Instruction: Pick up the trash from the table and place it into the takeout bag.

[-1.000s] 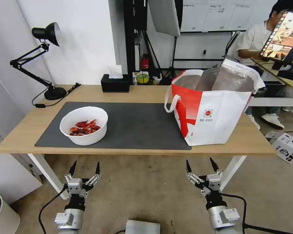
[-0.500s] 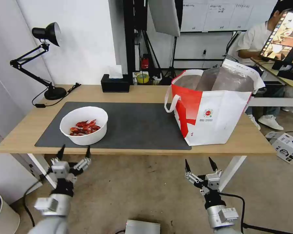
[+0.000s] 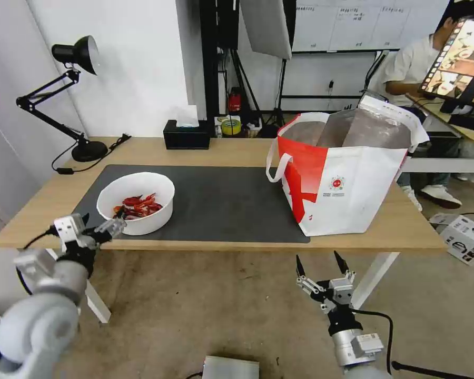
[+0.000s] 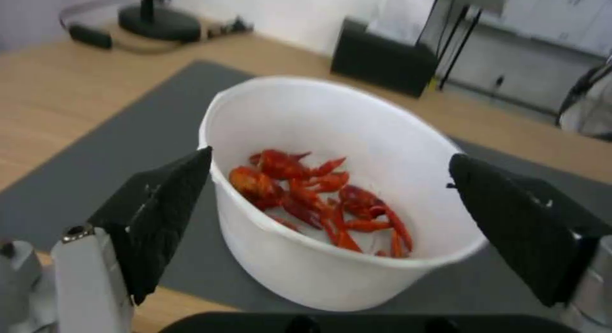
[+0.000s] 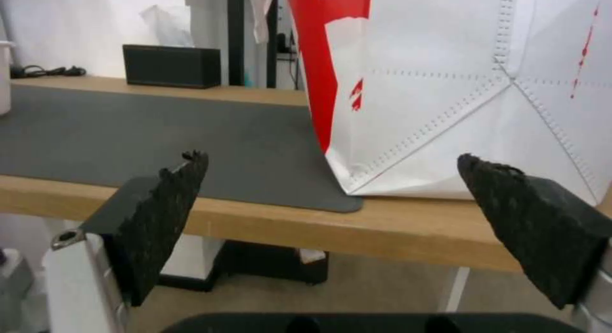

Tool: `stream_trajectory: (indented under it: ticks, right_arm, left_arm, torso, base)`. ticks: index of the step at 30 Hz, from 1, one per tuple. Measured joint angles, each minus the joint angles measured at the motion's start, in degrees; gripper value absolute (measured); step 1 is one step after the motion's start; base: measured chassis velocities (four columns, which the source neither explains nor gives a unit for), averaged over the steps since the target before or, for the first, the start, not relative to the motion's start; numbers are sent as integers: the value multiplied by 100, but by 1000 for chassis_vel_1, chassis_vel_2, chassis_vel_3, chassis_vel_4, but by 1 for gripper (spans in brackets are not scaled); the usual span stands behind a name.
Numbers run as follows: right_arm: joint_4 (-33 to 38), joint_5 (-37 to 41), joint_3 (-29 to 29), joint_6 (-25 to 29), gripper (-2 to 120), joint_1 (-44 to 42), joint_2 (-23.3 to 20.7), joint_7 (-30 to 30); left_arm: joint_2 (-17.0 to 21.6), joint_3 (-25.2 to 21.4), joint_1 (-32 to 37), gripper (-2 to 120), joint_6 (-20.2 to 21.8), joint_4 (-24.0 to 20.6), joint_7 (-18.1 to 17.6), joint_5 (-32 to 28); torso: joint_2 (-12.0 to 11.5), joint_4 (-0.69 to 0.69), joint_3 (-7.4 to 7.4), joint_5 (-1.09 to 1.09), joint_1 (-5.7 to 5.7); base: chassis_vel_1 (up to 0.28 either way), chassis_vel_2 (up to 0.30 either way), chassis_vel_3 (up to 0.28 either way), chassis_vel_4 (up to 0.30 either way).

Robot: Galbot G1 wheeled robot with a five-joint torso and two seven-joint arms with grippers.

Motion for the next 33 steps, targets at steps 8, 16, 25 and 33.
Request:
stream_trajectory:
  ticks: [8, 16, 25, 33]
  right_arm:
    - [12, 5, -72, -31, 97, 106, -1, -1]
    - [-43, 49, -269, -143, 95, 323, -70, 9]
    - [-74, 55, -347, -156, 93, 408, -82, 20]
    - [-73, 53, -371, -156, 91, 408, -80, 28]
  left_arm:
    - [881, 219, -683, 100, 407, 820, -335, -805]
    - [1347, 295, -914, 100, 519, 1411, -465, -1158]
    - [1449, 419, -1016, 100, 633, 1414, -686, -1657]
    - [1614, 727, -1268, 95, 737, 1453, -920, -2080]
  torso:
    - [0, -3, 0, -1, 1]
    - [0, -1, 0, 0, 0]
    - [0, 0, 0, 0, 0]
    - [0, 0, 0, 0, 0]
  base:
    - [0, 0, 0, 0]
    - [0, 0, 0, 0]
    - [0, 0, 0, 0]
    - [0, 0, 0, 0]
